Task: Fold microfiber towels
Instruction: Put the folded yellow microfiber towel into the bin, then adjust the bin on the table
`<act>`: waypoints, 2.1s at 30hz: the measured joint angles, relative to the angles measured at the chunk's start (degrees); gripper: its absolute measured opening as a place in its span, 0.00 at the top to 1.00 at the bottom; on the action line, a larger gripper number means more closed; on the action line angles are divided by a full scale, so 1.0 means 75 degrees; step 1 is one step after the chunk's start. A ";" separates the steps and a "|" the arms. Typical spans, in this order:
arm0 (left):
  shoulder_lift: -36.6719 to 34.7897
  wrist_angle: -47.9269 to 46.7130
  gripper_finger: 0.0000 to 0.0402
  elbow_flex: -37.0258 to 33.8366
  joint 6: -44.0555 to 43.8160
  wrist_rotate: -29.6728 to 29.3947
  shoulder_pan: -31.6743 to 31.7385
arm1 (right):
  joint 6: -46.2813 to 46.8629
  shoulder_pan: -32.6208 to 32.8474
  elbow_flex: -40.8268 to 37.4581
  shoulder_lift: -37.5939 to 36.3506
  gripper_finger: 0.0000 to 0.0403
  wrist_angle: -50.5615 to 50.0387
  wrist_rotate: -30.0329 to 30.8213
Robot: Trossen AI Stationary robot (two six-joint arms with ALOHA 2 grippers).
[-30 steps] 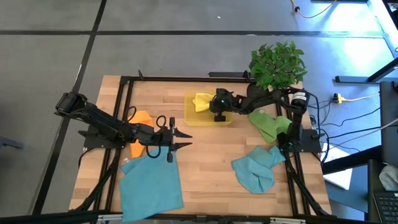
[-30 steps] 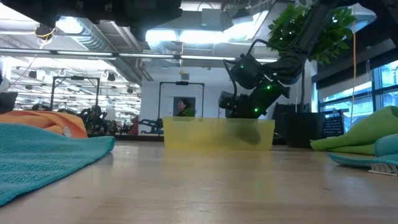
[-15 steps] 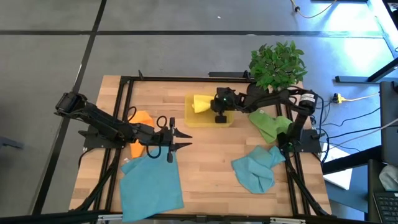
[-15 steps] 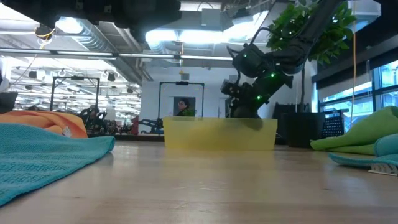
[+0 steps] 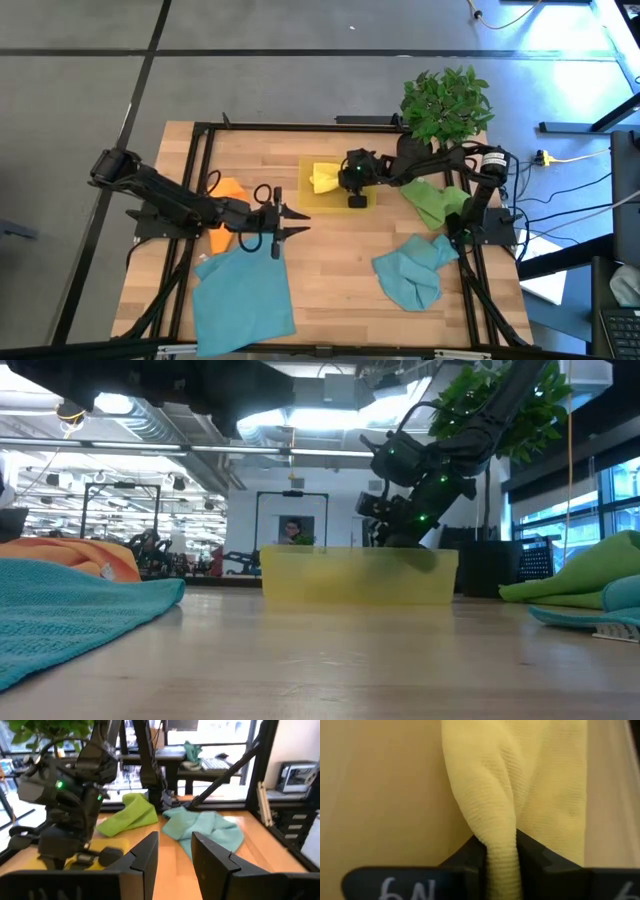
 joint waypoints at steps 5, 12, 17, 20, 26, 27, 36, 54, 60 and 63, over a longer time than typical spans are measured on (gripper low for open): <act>0.0155 0.0023 0.73 -0.0001 -0.0059 0.0003 0.0100 | 0.0063 0.0009 0.0010 0.0000 0.76 -0.0242 -0.0058; 0.0196 0.0090 0.73 -0.0001 -0.0214 -0.0003 0.0246 | 0.0391 0.0014 0.0764 0.0009 0.71 -0.1814 -0.0569; 0.0196 0.0097 0.73 -0.0001 -0.0214 0.0000 0.0240 | 0.0395 0.0211 0.1398 0.0009 0.69 -0.2539 -0.0936; 0.0196 0.0095 0.73 -0.0001 -0.0212 0.0000 0.0240 | 0.0384 0.0343 0.1657 0.0009 0.69 -0.2879 -0.0911; 0.0196 0.0090 0.73 -0.0001 -0.0220 0.0000 0.0240 | 0.0429 0.0496 0.1664 0.0009 0.66 -0.3244 -0.0942; 0.0196 0.0090 0.73 -0.0001 -0.0220 0.0000 0.0240 | 0.0482 0.0510 0.1664 0.0009 0.64 -0.3340 -0.0942; 0.0196 0.0048 0.73 -0.0001 -0.0223 0.0000 0.0240 | 0.0567 0.0817 0.2161 -0.0056 0.37 -0.4572 0.0086; 0.0193 -0.0201 0.73 -0.0004 -0.0354 0.0000 0.0135 | 0.1881 0.3109 0.0436 -0.3109 0.45 -0.2872 0.0761; 0.0193 -0.0093 0.73 -0.0007 -0.0360 -0.0088 0.0136 | 0.2370 0.3822 -0.1793 -0.3593 0.48 0.1148 -0.0115; 0.0193 -0.0003 0.73 -0.0006 -0.0353 -0.0099 0.0162 | 0.2382 0.4004 -0.2645 -0.3410 0.48 0.2985 -0.0236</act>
